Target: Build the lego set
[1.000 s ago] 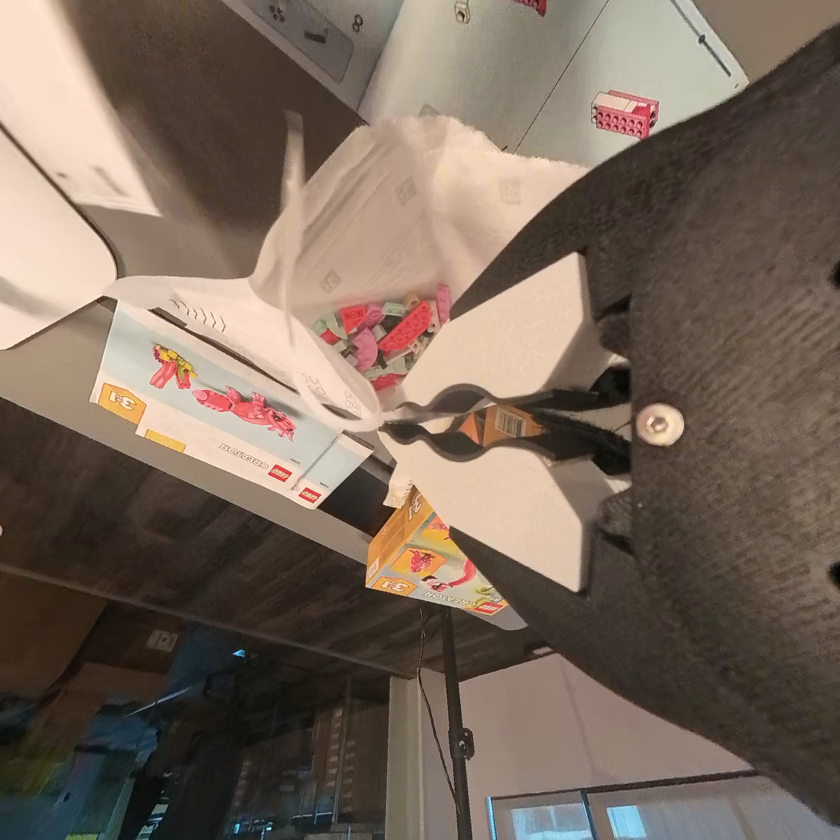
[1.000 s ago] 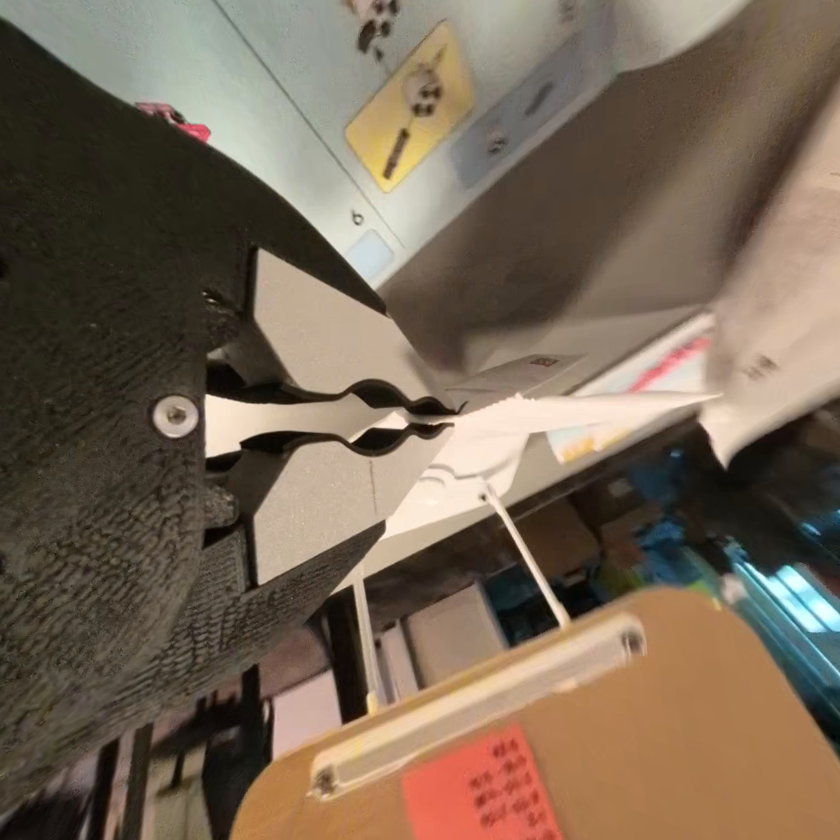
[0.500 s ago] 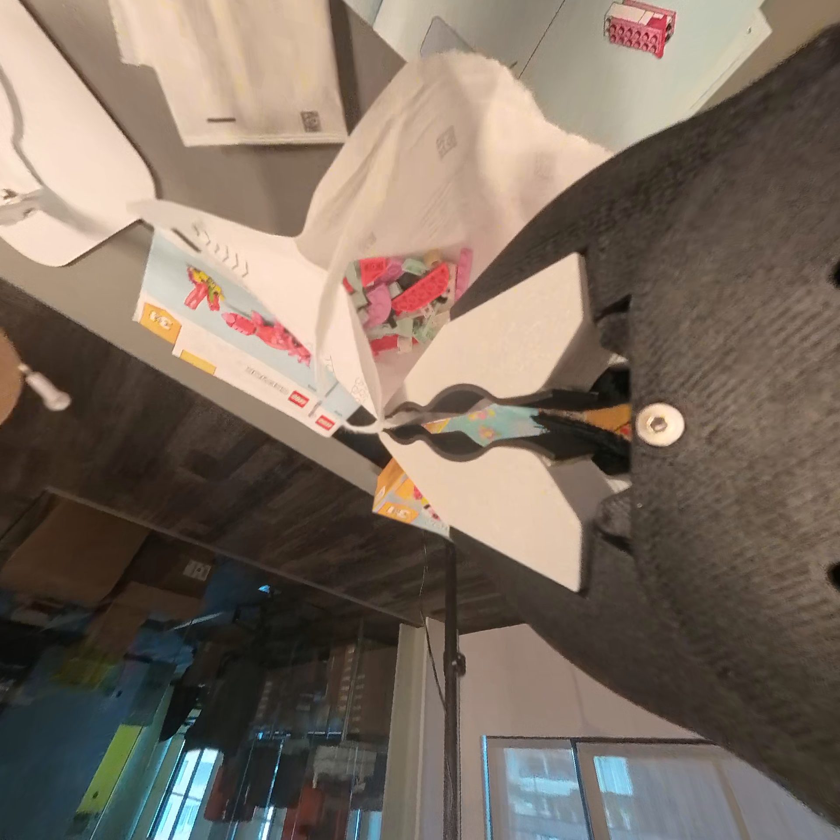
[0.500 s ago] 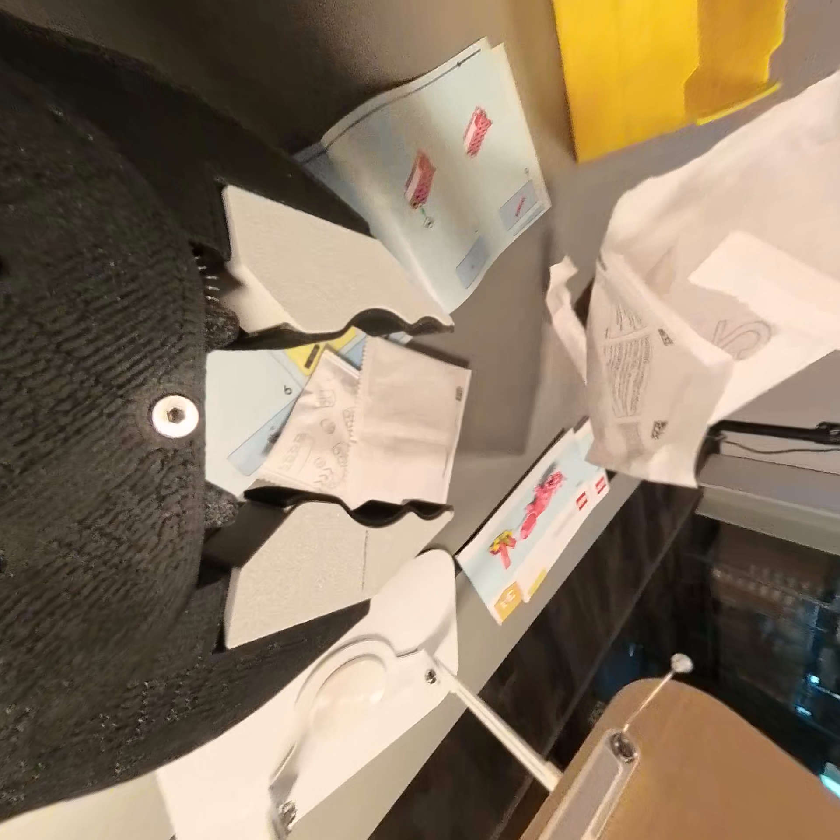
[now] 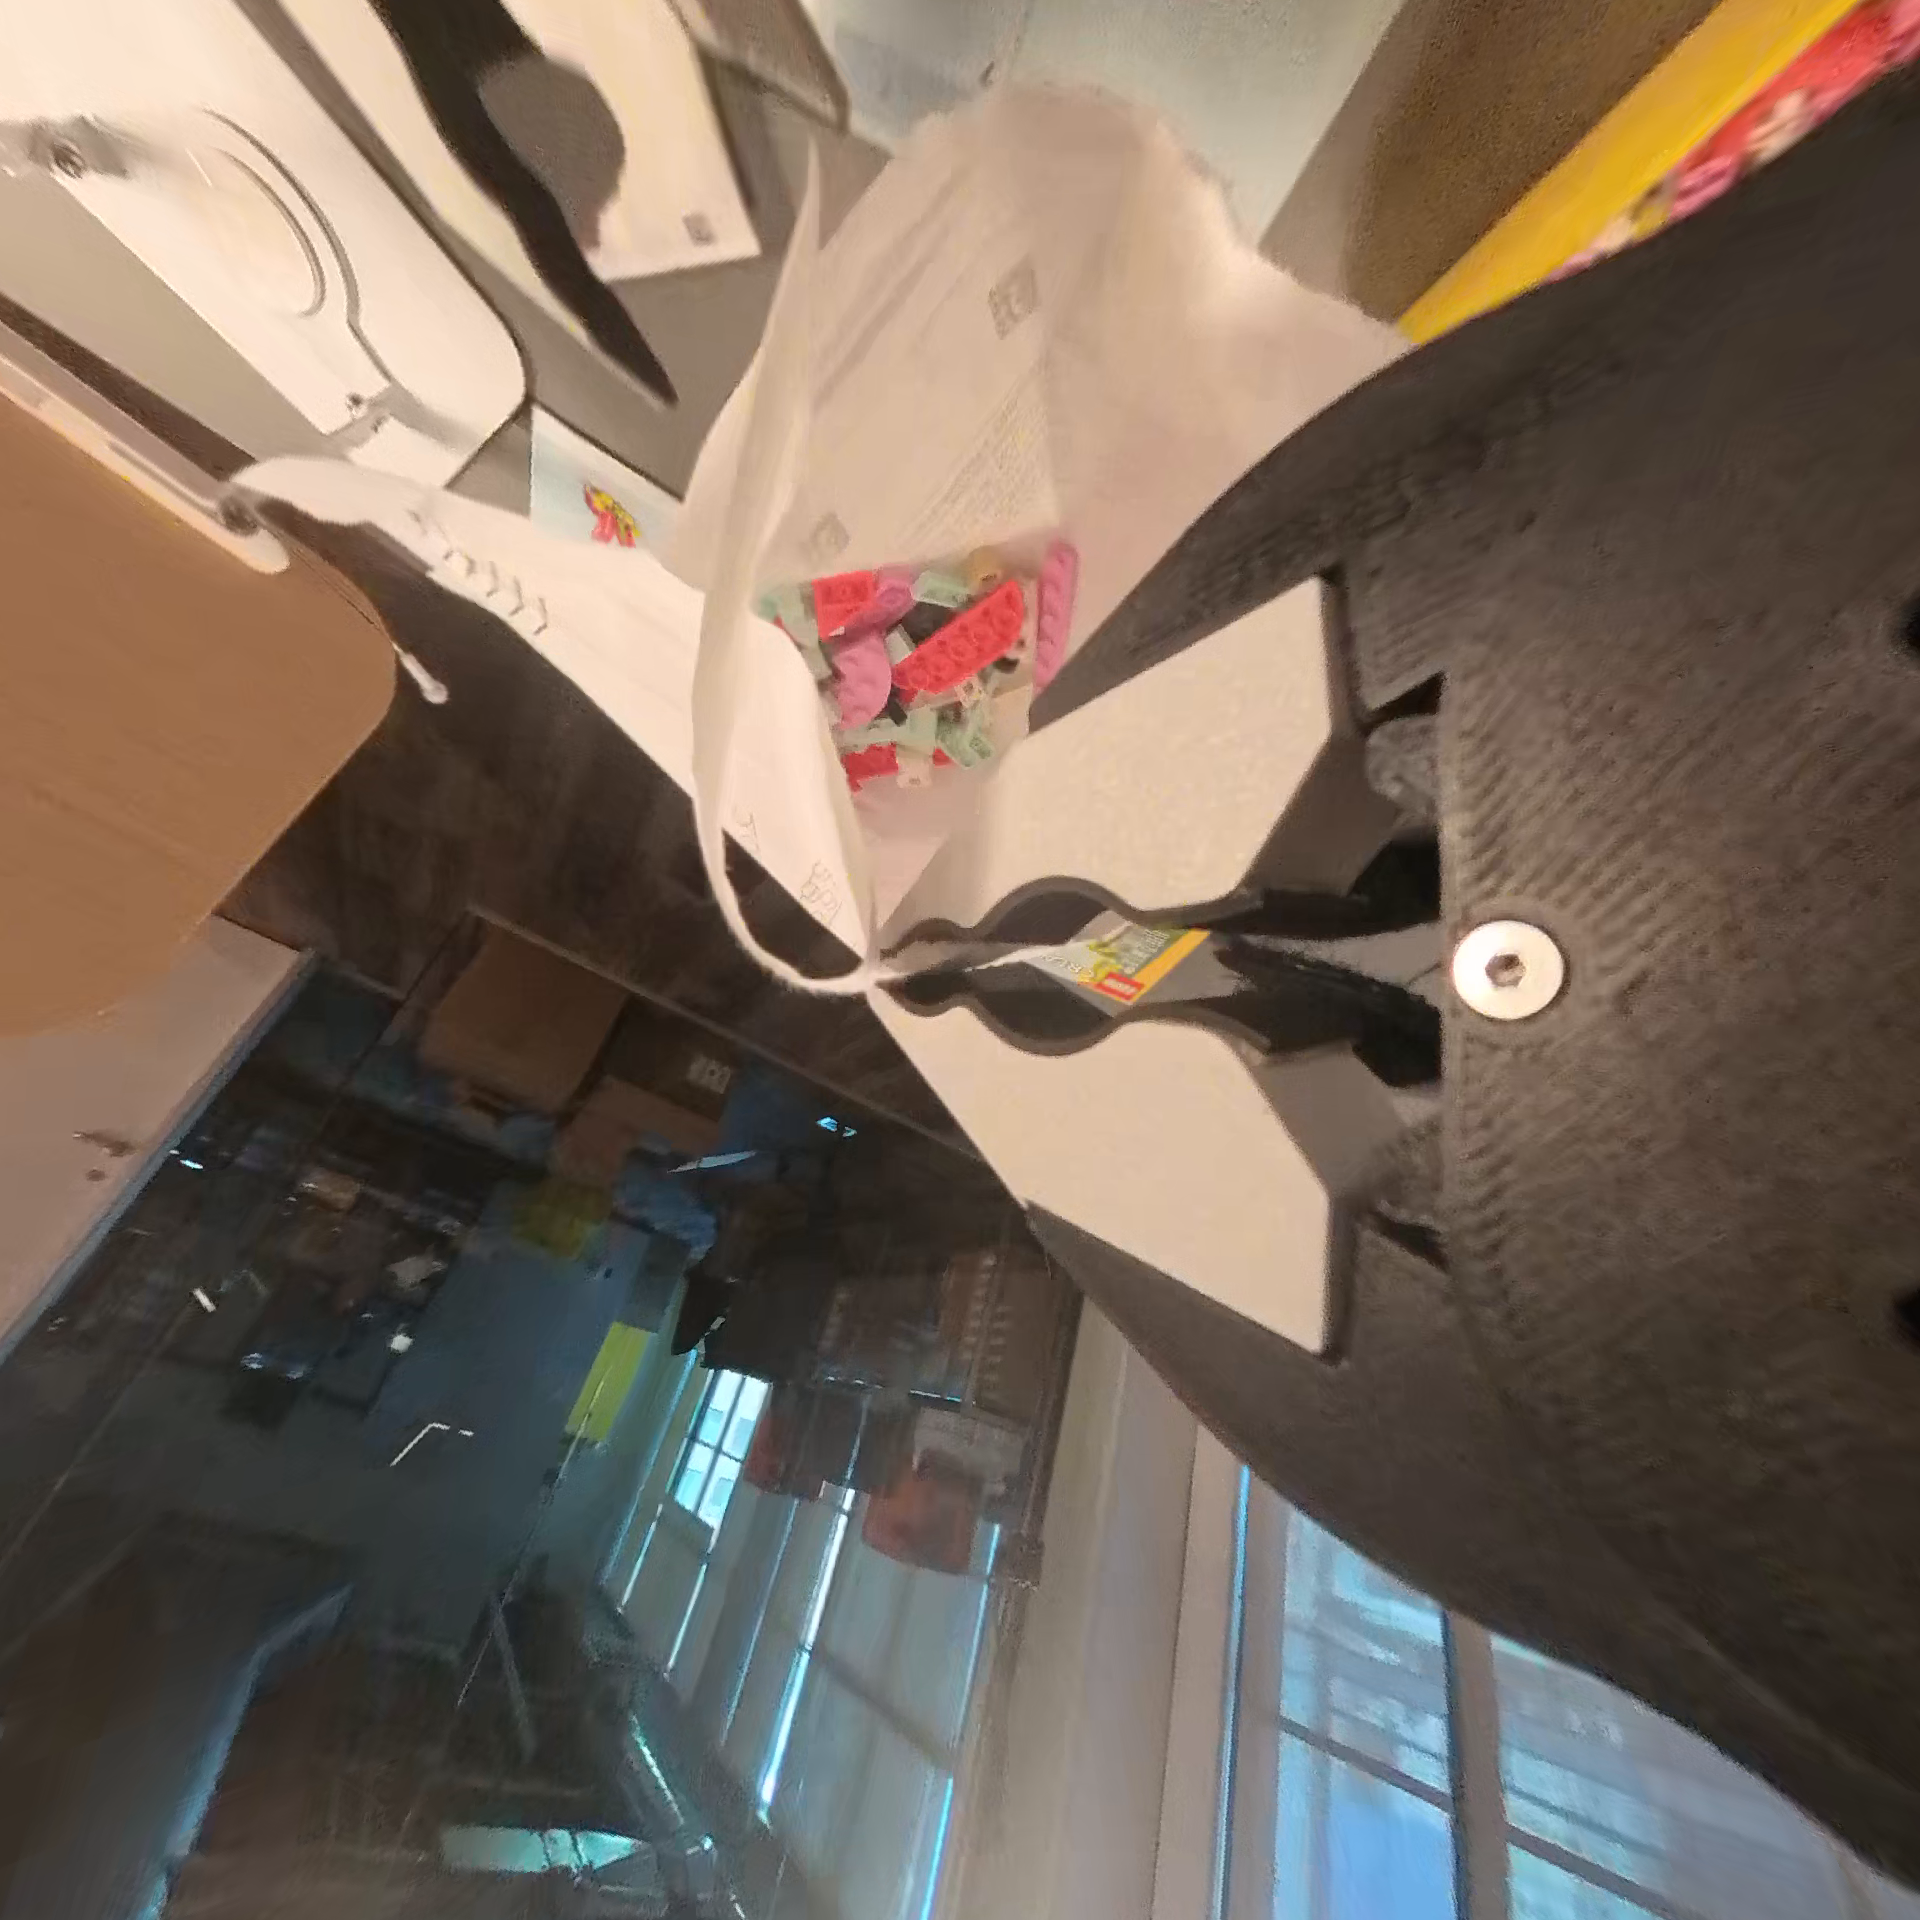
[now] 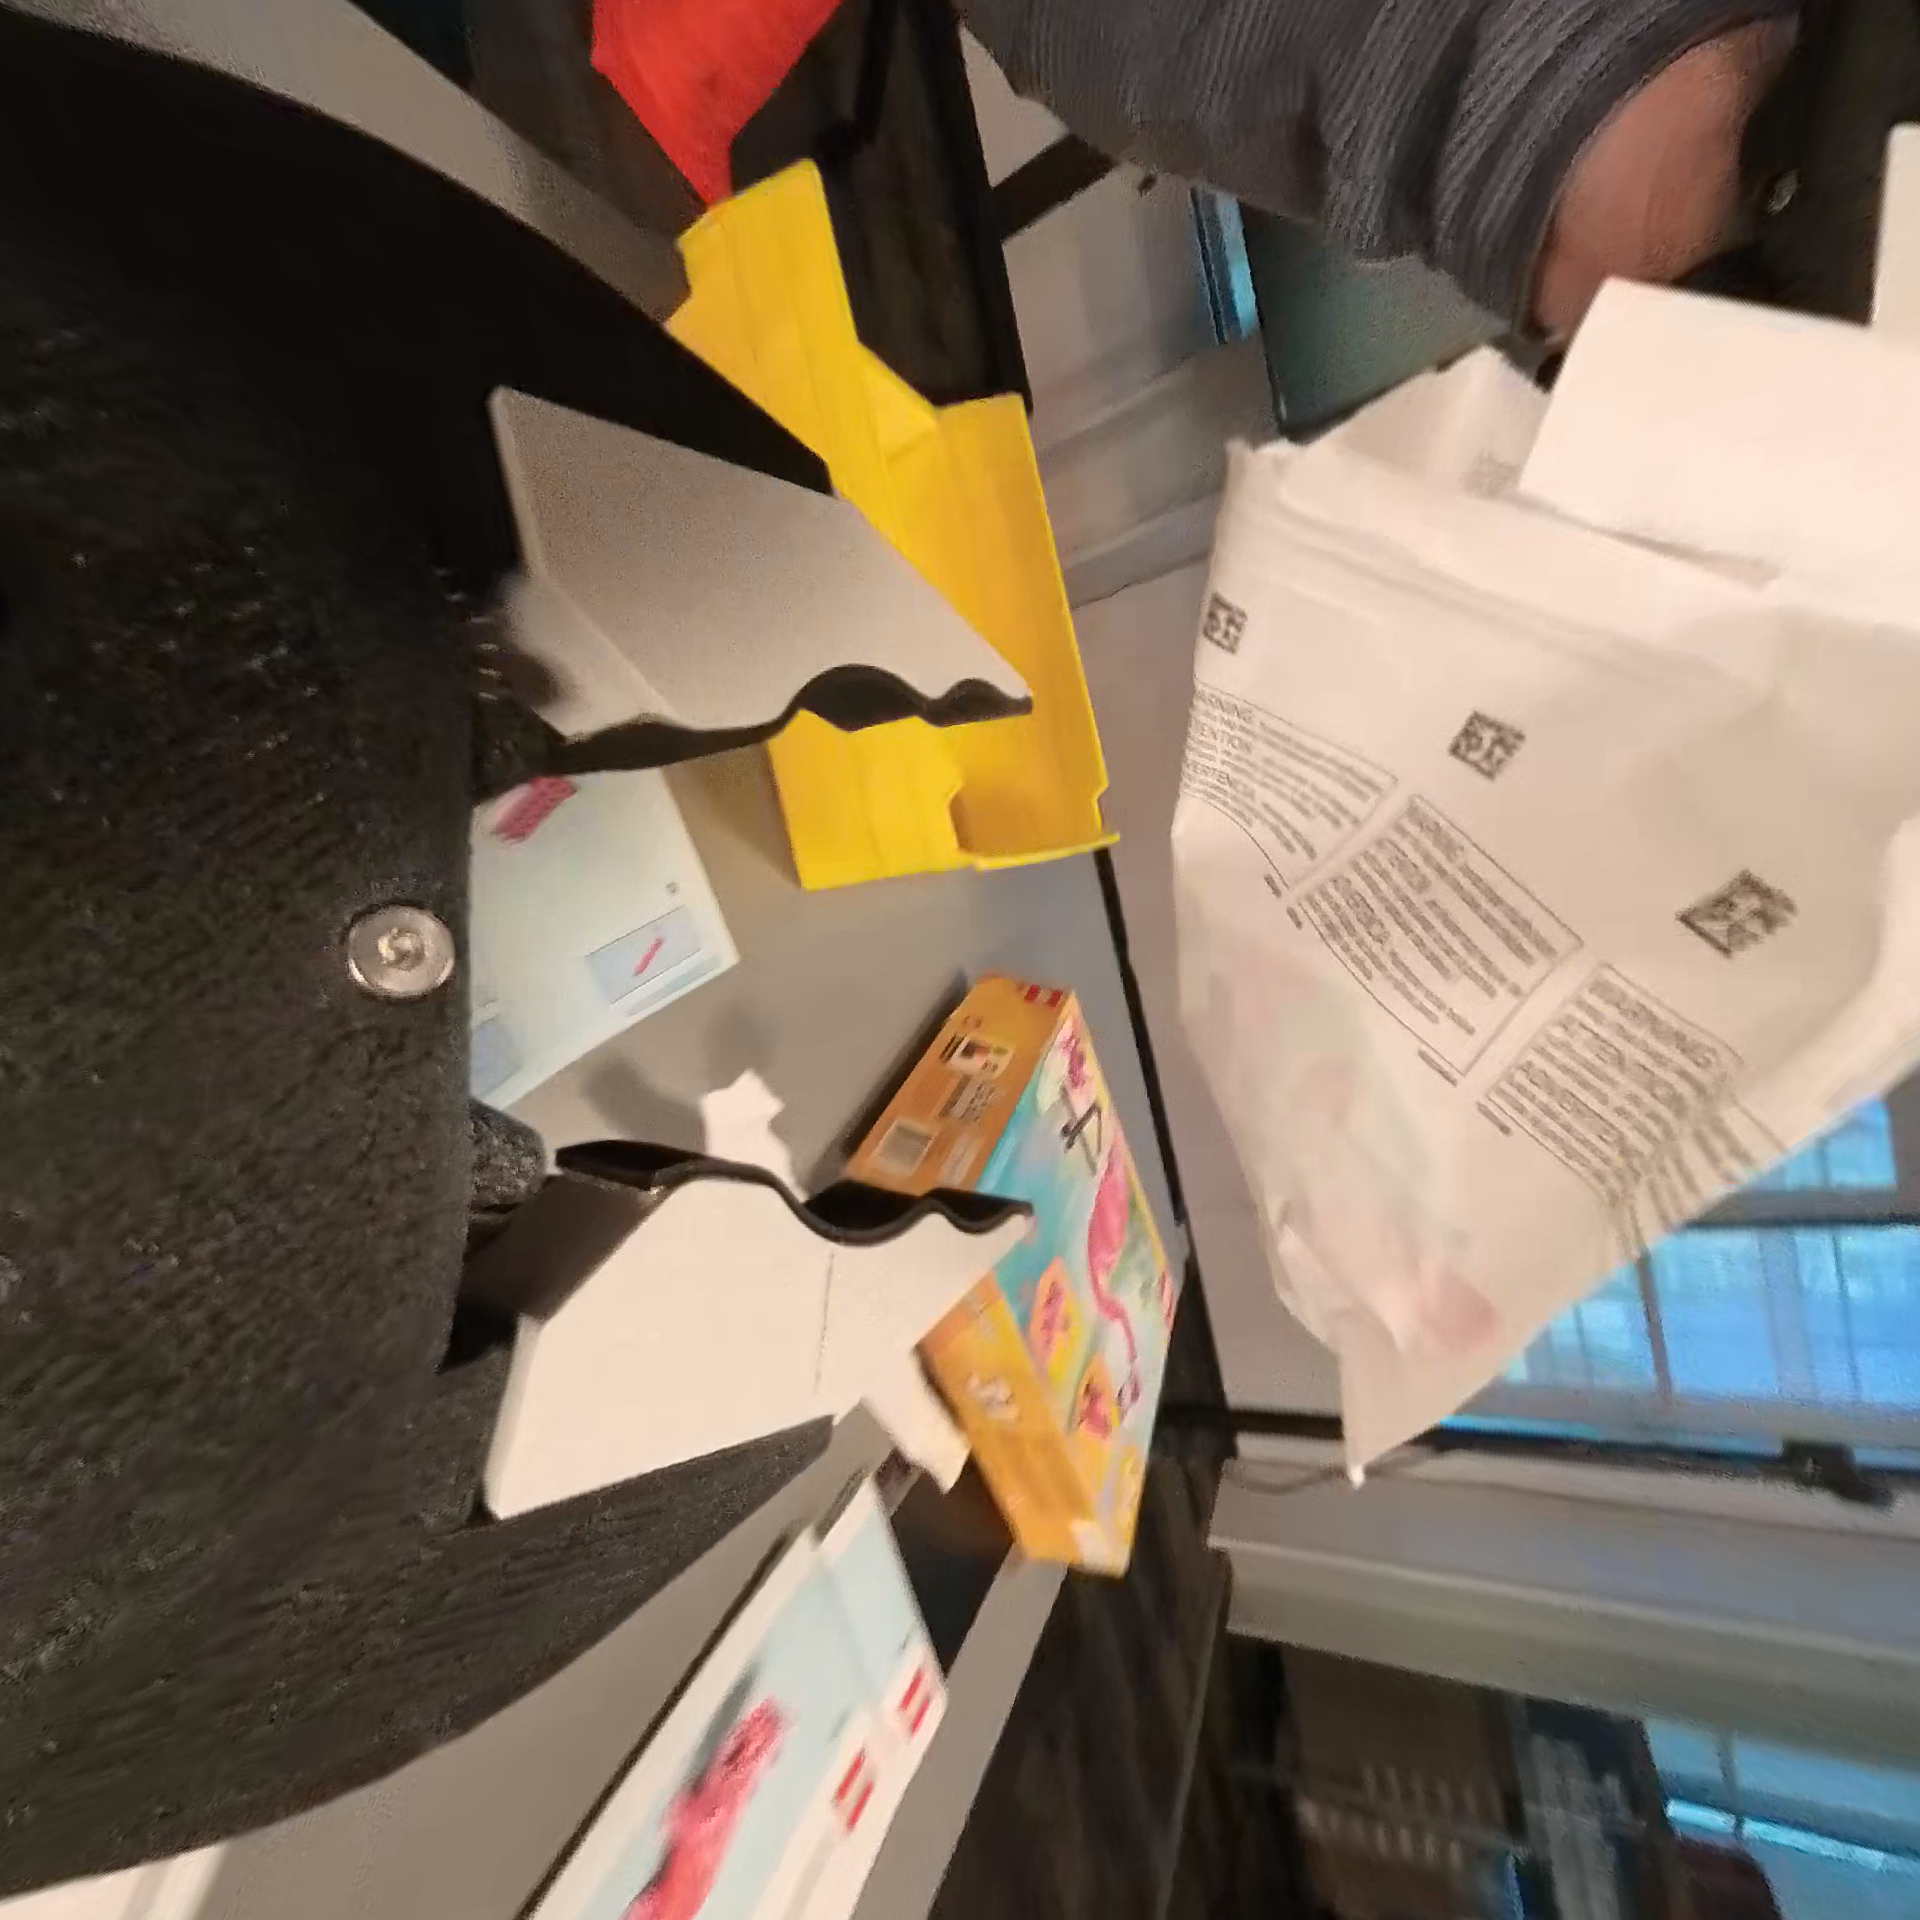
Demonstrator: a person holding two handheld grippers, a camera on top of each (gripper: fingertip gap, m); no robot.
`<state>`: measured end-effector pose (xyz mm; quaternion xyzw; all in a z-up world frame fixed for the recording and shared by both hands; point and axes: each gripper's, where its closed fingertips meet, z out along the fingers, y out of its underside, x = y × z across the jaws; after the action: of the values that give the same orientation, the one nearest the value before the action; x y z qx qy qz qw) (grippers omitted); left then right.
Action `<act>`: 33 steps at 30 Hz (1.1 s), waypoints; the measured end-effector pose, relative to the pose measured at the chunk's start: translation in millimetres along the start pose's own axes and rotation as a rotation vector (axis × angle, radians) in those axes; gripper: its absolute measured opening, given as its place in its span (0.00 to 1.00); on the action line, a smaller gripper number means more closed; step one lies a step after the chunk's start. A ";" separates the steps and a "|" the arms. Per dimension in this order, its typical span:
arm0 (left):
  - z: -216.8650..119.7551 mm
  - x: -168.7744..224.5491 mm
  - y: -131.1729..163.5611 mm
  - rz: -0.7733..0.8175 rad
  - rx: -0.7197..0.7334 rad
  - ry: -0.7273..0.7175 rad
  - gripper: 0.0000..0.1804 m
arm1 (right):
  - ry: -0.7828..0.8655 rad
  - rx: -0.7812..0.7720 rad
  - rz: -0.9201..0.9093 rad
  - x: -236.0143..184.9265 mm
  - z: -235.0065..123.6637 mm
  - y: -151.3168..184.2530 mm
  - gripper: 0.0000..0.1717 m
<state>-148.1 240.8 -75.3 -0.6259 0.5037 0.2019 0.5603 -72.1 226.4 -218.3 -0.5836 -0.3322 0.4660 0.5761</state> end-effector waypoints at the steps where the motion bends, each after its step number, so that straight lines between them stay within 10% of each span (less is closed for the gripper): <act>1: -11.9 -2.5 5.8 -0.013 0.015 0.005 0.00 | -0.047 0.011 0.005 -9.1 11.4 -3.1 0.53; 12: -98.9 -4.6 103.2 0.118 0.096 -0.095 0.00 | -0.486 -0.101 1.044 -60.3 109.7 -11.0 0.43; 17: -116.8 7.3 135.0 0.195 0.138 -0.132 0.00 | -0.466 -0.243 1.187 -66.4 149.9 13.0 0.30; 23: -137.1 22.6 159.0 0.329 0.192 -0.199 0.00 | -0.420 -0.297 1.020 -76.5 175.1 24.4 0.06; 33: -163.8 77.5 221.2 0.478 0.089 -0.269 0.03 | -0.450 -0.259 0.500 -101.9 196.6 10.1 0.02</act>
<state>-356.8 91.1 -201.2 -0.4315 0.5665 0.3872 0.5856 -291.0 202.3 -192.5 -0.5976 -0.3542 0.6634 0.2780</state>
